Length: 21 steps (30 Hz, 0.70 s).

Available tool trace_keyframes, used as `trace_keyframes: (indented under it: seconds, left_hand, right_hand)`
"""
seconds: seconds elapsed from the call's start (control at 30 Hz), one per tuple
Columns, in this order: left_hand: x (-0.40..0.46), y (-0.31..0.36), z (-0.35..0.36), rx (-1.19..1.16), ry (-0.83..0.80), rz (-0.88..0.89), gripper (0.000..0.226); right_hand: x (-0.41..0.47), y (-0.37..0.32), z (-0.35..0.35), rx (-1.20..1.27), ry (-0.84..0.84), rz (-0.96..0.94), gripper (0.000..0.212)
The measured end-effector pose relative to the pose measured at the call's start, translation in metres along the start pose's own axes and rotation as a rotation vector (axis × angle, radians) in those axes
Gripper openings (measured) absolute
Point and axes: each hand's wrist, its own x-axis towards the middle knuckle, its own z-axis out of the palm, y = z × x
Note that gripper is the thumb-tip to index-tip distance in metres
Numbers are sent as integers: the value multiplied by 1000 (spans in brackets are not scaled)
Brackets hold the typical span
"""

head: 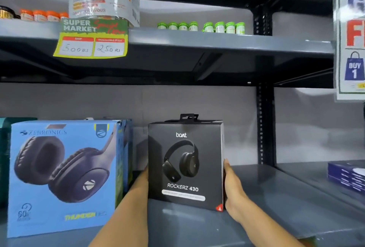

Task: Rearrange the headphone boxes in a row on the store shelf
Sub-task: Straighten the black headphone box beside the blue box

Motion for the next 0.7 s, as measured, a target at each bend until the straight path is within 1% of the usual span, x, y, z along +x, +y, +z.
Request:
trace_keyframes:
  seconds: [0.03,0.07,0.1,0.17,0.2,0.27,0.33,0.43,0.6,0.7]
  left_hand:
    - [-5,0,-1,16,14,-64,47]
    - [-11,3,-5,3,88,-184,46]
    - [-18,1,-10,-33,189,-212,45]
    - [-32,0,-18,-56,181,-255,43]
    - [-33,-1,-18,-67,190,-262,43]
    - [-44,5,-14,-38,273,-302,42]
    - [-53,9,-12,-84,285,-298,41]
    - [-72,13,-11,-121,319,-341,37]
    - [-87,10,-11,-240,379,-373,33]
    - [-90,18,-6,-224,380,-411,34]
  right_hand:
    - [2,0,0,11,-10,9,61]
    - [2,-2,1,24,-17,13,62]
    - [1,-2,1,32,-22,14,62]
    - [1,-4,0,42,-16,18,61]
    - [-1,-4,0,46,-13,23,57]
    - [-4,-6,-3,35,-12,12,48]
    - [-9,-7,-4,34,-44,11,40]
    - [-16,-9,-6,13,-101,22,32]
    - [-22,-9,-15,-16,-128,6,28]
    - [-25,-7,-18,-14,-105,-27,27]
